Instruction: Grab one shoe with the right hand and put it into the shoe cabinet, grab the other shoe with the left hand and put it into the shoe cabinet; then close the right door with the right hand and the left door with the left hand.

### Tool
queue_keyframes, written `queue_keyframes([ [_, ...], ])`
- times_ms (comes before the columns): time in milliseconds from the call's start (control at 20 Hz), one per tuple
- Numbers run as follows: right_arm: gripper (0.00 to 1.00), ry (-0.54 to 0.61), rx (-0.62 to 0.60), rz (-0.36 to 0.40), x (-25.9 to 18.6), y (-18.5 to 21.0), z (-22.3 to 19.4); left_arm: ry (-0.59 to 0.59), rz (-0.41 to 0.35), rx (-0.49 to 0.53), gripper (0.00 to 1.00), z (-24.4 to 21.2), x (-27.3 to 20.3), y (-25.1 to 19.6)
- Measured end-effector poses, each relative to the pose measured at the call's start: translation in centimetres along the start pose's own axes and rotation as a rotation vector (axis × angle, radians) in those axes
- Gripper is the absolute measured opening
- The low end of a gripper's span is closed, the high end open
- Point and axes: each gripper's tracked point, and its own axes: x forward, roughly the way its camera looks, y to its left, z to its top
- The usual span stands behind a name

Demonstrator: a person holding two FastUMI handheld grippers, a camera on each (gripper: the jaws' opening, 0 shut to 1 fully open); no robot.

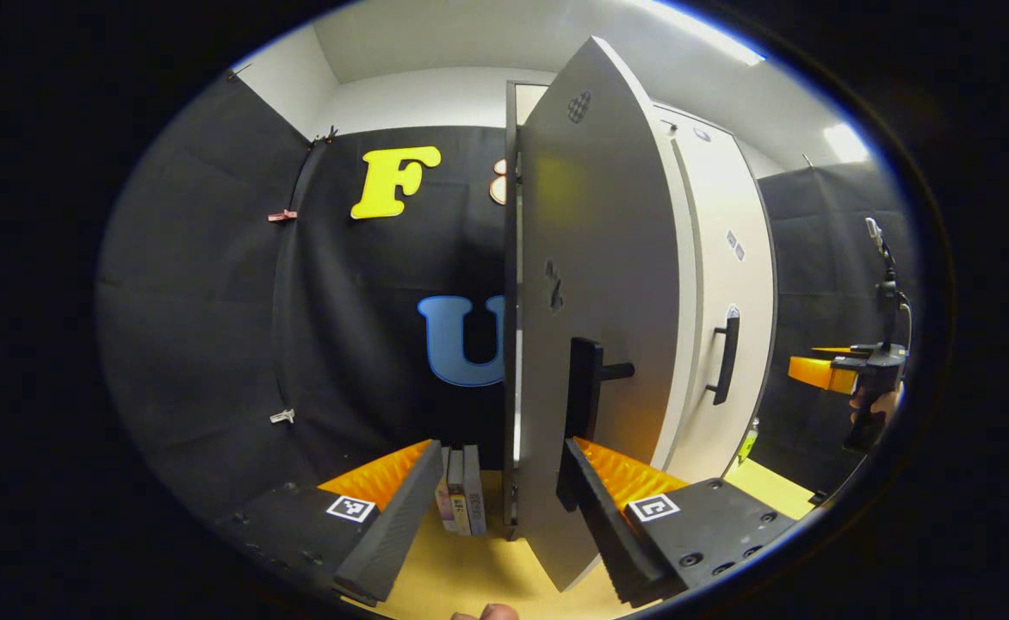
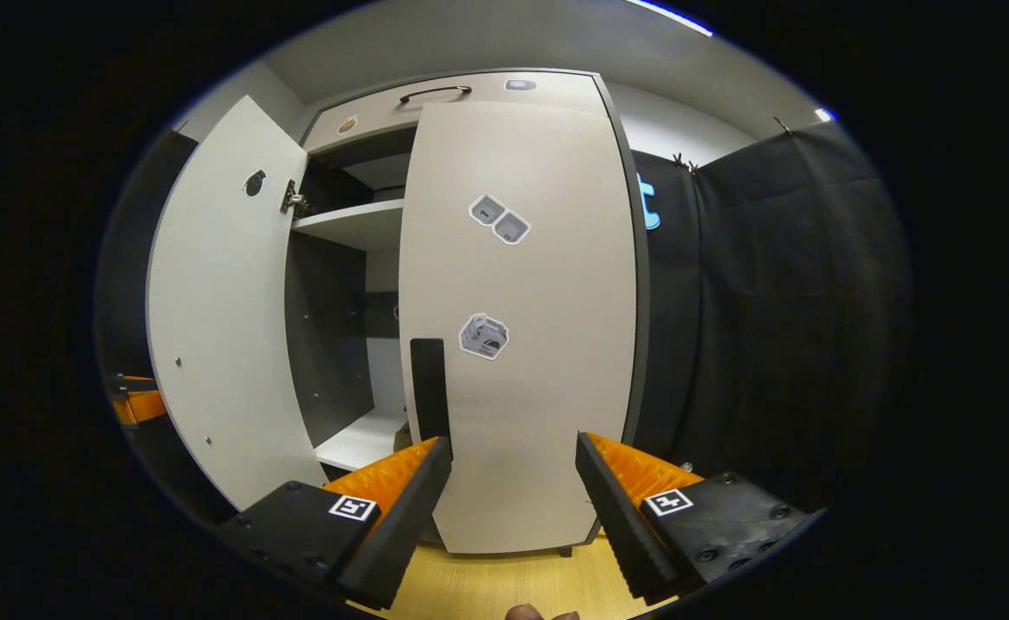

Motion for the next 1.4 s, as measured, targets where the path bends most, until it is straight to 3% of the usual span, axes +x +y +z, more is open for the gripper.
queue_keyframes([
  [700,0.96,0.025,0.02,-0.038,-1.8,-6.4,-0.5,-0.033,-0.1,-0.001,0.92,0.8,5.6,-11.8],
  [1400,0.96,0.031,0.043,-0.033,-2.0,-8.1,-0.5,-0.029,-0.105,-0.032,0.92,1.1,10.7,-15.7],
])
